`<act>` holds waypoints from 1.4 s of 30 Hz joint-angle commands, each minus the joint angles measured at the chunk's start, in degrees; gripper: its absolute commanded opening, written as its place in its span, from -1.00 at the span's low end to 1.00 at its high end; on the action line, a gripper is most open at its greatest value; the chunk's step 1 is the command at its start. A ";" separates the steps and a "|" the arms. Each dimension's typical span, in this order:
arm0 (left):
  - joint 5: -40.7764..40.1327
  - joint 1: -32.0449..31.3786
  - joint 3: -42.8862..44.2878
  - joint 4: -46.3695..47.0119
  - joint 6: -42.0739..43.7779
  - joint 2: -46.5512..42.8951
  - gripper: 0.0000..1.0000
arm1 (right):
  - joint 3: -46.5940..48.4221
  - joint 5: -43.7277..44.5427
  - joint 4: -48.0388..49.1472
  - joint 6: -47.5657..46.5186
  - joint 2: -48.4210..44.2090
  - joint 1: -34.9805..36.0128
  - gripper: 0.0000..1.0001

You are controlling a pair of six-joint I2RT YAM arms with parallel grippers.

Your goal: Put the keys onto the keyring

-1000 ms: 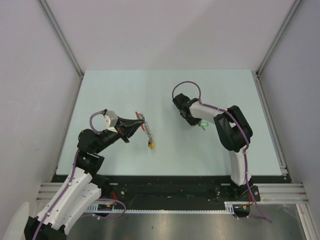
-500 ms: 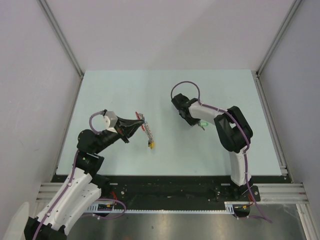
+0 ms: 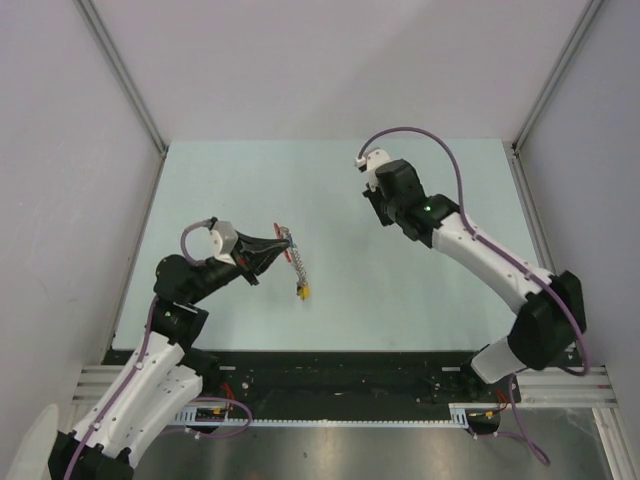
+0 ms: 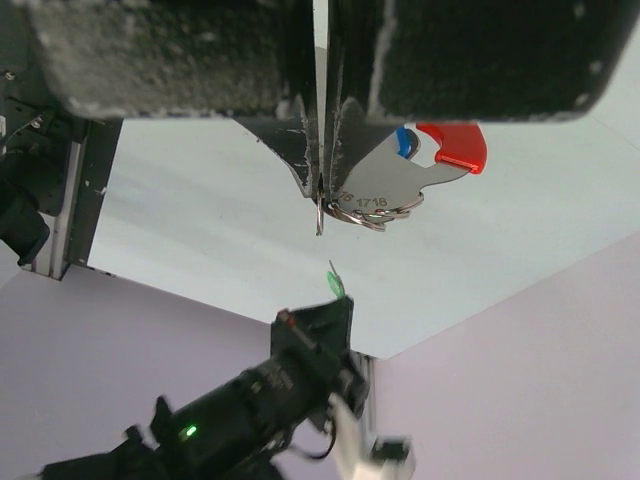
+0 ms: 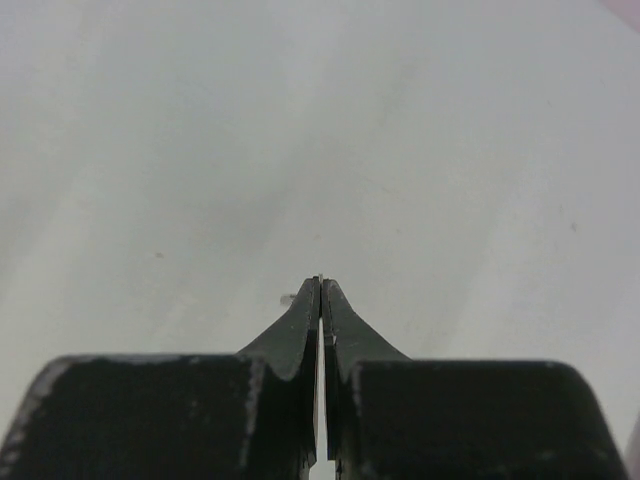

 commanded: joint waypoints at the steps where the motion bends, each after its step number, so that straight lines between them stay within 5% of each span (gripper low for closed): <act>1: 2.79 0.45 5.81 1.94 1.47 1.27 -0.99 | -5.35 -12.82 12.81 1.45 -9.87 -0.68 -1.00; 8: 6.92 0.45 11.00 1.24 2.26 6.10 -0.99 | -20.28 -33.82 36.98 12.60 -23.41 -4.98 -1.00; 12: 9.64 0.53 13.20 1.85 2.00 9.44 -0.99 | -28.73 -37.88 50.27 15.18 -28.08 -5.69 -1.00; 19: 15.52 0.36 18.56 3.17 1.91 16.47 -0.99 | -32.77 -45.80 57.91 20.87 -29.66 -7.27 -1.00; 30: 24.94 0.36 21.30 3.96 1.65 24.21 -0.99 | -38.06 -64.60 93.59 39.77 -22.82 -10.44 -1.00; 42: 29.77 -0.87 17.78 5.28 2.35 23.42 -0.99 | -37.71 -70.23 99.24 39.07 -18.33 -7.98 -1.00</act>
